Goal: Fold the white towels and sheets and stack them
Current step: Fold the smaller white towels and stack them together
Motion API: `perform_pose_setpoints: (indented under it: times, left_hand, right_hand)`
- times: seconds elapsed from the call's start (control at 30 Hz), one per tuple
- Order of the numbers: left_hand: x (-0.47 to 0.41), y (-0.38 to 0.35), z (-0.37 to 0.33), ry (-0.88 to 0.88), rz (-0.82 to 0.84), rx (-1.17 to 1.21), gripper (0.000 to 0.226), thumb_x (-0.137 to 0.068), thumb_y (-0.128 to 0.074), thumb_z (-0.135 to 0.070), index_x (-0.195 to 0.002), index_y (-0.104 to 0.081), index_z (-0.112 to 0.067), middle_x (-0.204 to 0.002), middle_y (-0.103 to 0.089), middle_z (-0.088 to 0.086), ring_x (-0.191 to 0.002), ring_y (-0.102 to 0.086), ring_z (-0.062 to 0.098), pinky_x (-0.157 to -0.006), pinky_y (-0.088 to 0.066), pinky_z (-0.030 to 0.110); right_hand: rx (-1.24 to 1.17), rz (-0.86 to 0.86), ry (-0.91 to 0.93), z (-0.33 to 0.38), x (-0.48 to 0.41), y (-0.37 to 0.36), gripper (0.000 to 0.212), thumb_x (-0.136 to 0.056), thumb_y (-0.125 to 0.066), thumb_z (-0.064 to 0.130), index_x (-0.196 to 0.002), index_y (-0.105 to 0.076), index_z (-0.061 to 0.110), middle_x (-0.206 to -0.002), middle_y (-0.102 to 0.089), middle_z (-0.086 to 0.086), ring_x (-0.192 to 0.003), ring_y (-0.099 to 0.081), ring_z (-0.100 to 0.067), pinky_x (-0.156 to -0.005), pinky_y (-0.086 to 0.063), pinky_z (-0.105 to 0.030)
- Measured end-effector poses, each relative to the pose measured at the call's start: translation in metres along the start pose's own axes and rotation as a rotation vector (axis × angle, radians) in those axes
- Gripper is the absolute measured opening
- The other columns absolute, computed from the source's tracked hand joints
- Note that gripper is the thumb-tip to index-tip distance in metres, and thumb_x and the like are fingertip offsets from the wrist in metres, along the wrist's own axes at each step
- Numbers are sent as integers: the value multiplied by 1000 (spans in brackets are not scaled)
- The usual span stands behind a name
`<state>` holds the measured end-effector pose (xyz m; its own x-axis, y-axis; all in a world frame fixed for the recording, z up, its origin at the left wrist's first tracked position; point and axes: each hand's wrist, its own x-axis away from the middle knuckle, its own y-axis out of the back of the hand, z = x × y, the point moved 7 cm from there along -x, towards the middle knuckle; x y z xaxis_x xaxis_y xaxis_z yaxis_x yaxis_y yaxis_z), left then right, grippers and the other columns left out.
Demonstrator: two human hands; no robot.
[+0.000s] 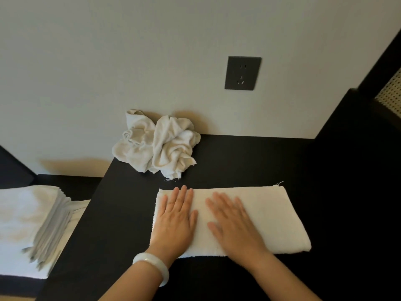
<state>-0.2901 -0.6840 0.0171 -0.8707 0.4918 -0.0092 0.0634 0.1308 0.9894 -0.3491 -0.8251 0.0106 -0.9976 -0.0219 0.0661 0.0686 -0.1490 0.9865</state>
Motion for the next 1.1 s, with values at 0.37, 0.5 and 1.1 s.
perform_pose_setpoints:
  times: [0.37,0.5,1.1]
  left_hand:
    - [1,0,-2,3,3,-25,59,-101,0,-48,-153,20,-27,-160,21,-7,-148,23,14,-117,20,37]
    - [1,0,-1,-8,28,-28,59,-102,-3,-47,-153,19,-28,-162,20,-7,-148,24,13,-117,20,36]
    - [29,2,-65,-285,87,-40,57,-101,-26,-48,-154,-29,-26,-161,-20,3,-149,-20,25,-114,-12,46]
  right_hand:
    - [170,-236,-455,-90,21,51,68,-99,-16,51,-155,-20,13,-163,-19,-8,-152,-10,-25,-123,1,-47]
    - [63,-95,42,19,-4,14,65,-98,-15,50,-157,-21,23,-165,-12,-2,-153,-2,-18,-120,6,-41]
    - [67,-73,-81,-30,28,15,62,-98,-16,51,-157,-13,29,-164,-8,3,-152,-7,-17,-119,5,-42]
